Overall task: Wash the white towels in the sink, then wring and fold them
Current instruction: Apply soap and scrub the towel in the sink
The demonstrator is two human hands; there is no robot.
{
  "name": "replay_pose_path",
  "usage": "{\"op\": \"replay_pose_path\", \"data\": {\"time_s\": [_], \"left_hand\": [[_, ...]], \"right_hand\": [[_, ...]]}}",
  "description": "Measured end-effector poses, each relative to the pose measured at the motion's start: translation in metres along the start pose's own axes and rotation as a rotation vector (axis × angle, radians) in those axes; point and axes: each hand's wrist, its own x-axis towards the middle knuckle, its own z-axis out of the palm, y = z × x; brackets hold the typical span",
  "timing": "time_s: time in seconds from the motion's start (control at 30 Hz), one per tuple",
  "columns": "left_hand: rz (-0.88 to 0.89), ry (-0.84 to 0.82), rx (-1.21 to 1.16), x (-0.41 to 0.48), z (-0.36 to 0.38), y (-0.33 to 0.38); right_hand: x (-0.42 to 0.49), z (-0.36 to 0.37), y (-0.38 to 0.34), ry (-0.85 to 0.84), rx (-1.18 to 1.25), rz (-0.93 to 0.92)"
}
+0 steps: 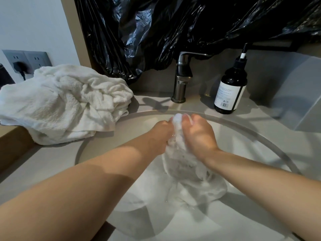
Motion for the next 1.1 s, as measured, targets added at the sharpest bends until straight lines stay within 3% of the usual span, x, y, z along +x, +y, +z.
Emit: {"op": "replay_pose_path", "data": {"time_s": [0.13, 0.2, 0.27, 0.33, 0.43, 0.57, 0.63, 0.73, 0.8, 0.87, 0.93, 1.0, 1.1], "left_hand": [[0.005, -0.117, -0.061, -0.005, -0.008, 0.004], [-0.029, -0.158, 0.016, -0.006, -0.013, 0.006], [-0.058, -0.158, 0.28, 0.0, -0.019, 0.002], [-0.095, -0.153, 0.574, 0.004, -0.025, -0.004], [-0.13, -0.135, 0.867, 0.007, -0.04, -0.01], [-0.074, -0.134, 1.634, -0.004, -0.053, -0.003], [-0.056, -0.157, 1.753, -0.005, -0.05, -0.003], [0.035, -0.103, 1.614, 0.005, -0.049, -0.004], [0.07, -0.047, 1.367, 0.008, -0.05, -0.004], [0.077, -0.062, 1.012, 0.009, -0.047, -0.004], [0.041, -0.112, 0.591, 0.007, -0.044, -0.001], [-0.004, -0.119, 0.226, 0.005, -0.044, 0.003], [-0.057, -0.072, -0.037, 0.001, -0.044, 0.012]], "right_hand": [[0.018, -0.01, 0.01, 0.015, -0.029, 0.105], [0.03, -0.02, 0.022, -0.14, -0.291, 0.197], [0.033, -0.026, 0.027, -0.319, -0.636, 0.305], [0.032, -0.03, 0.027, -0.405, -0.802, 0.288], [0.026, -0.033, 0.029, -0.402, -0.951, 0.171], [0.025, -0.038, 0.036, -0.431, -1.198, 0.112], [0.023, -0.04, 0.032, -0.406, -1.237, 0.001], [0.016, -0.026, 0.034, -0.423, -1.016, -0.298], [0.002, -0.009, 0.037, -0.638, -0.869, -0.326], [-0.006, 0.006, 0.038, -0.804, -1.016, -0.336], [-0.002, 0.006, 0.037, -0.782, -1.082, -0.354], [0.008, -0.005, 0.03, -0.704, -1.002, -0.297], [0.016, -0.03, 0.02, -0.621, -1.083, -0.173]]}}
